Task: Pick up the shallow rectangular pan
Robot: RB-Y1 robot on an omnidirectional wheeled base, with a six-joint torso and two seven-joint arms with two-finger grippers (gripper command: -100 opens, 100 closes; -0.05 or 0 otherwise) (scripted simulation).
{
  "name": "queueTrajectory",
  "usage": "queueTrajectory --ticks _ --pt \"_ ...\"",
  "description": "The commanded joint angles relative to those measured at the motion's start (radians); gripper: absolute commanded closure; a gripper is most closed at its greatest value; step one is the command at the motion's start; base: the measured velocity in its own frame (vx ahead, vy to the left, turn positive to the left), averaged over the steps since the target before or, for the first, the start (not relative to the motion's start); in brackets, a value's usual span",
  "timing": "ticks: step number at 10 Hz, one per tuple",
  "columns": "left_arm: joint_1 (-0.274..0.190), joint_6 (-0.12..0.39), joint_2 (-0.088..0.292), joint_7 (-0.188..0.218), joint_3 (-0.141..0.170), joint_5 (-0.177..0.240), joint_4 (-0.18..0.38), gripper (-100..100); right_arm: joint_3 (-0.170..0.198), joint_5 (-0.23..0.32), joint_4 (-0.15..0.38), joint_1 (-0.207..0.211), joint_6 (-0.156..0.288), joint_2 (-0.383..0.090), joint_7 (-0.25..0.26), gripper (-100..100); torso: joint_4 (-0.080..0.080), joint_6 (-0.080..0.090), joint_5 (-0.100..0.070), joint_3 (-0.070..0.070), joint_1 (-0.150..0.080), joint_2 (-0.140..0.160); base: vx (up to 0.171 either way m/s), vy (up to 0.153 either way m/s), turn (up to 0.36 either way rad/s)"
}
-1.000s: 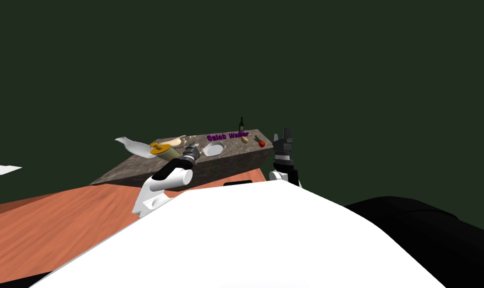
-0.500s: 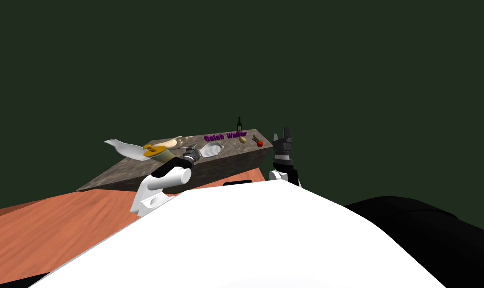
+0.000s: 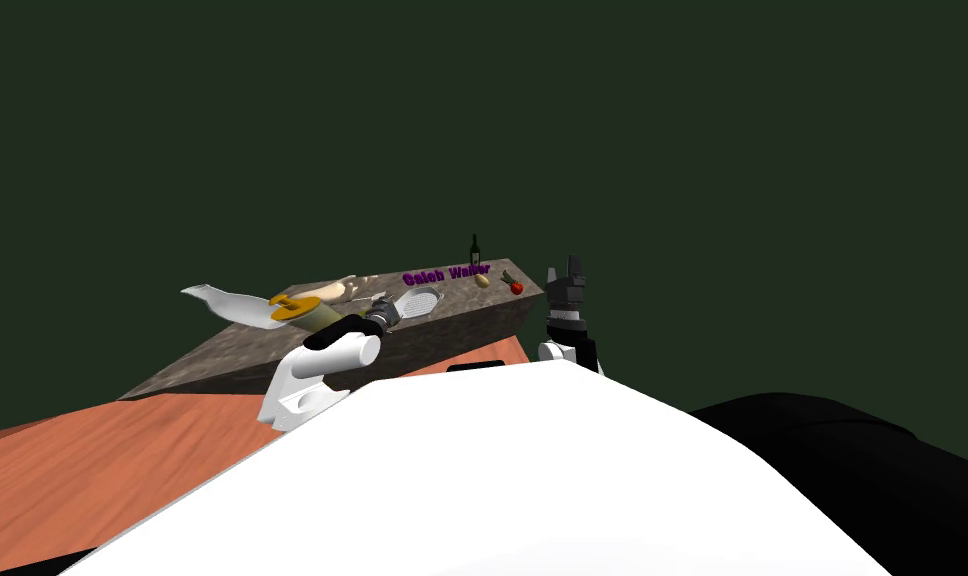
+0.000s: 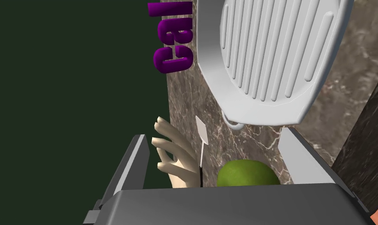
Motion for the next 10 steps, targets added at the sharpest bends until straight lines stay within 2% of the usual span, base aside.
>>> queueTrajectory --ticks 1,3,10 --pt "-0.006 0.050 0.006 0.016 0.012 0.012 0.003 -100 0.000 0.000 0.000 0.000 0.000 0.000 0.000 0 0.000 0.000 0.000 0.000 0.000 0.000 0.026 -0.023 -0.089" --pt "-0.006 0.091 0.006 0.016 0.012 0.012 0.003 -100 0.000 0.000 0.000 0.000 0.000 0.000 0.000 0 0.000 0.000 0.000 0.000 0.000 0.000 0.018 -0.012 -0.028" --pt "-0.037 0.297 0.037 0.063 0.054 0.057 0.027 -100 0.000 0.000 0.000 0.000 0.000 0.000 0.000 0 0.000 0.000 0.000 0.000 0.001 0.000 0.023 -0.010 -0.084"
